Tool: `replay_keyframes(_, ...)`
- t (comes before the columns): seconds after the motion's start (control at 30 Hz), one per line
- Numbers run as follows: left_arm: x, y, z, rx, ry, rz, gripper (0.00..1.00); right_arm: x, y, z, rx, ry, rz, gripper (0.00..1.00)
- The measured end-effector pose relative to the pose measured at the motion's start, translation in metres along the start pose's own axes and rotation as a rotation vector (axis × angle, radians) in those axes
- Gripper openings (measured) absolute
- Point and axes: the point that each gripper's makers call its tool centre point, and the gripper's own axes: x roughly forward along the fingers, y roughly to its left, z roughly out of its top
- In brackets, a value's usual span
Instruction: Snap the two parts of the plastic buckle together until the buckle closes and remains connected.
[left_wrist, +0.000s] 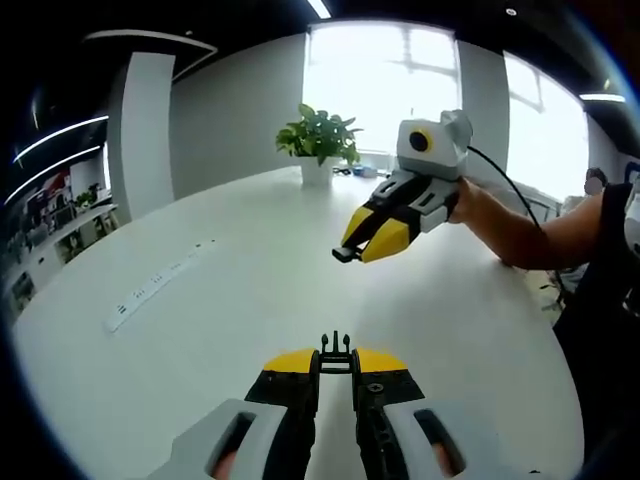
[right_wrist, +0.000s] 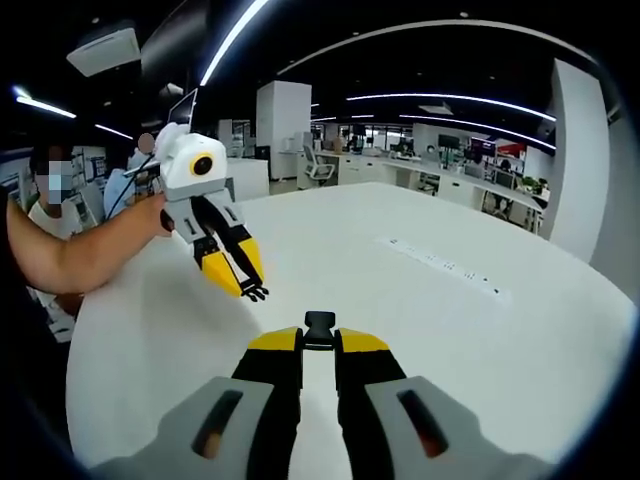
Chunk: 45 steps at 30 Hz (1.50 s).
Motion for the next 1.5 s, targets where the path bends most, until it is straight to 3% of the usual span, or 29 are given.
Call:
replay_keyframes(0.33,-0.004,-0.01,-0.003,0.005,-0.001,0.005,0.11,-0.003,0.011,0.002,-0.007,-0.008,0.003,0.11)
replay_keyframes(1.5,-0.014,-0.029,-0.021,0.011,0.015,0.003,0.11,-0.012,0.04,-0.022,0.009,0.017,0.023,0.11)
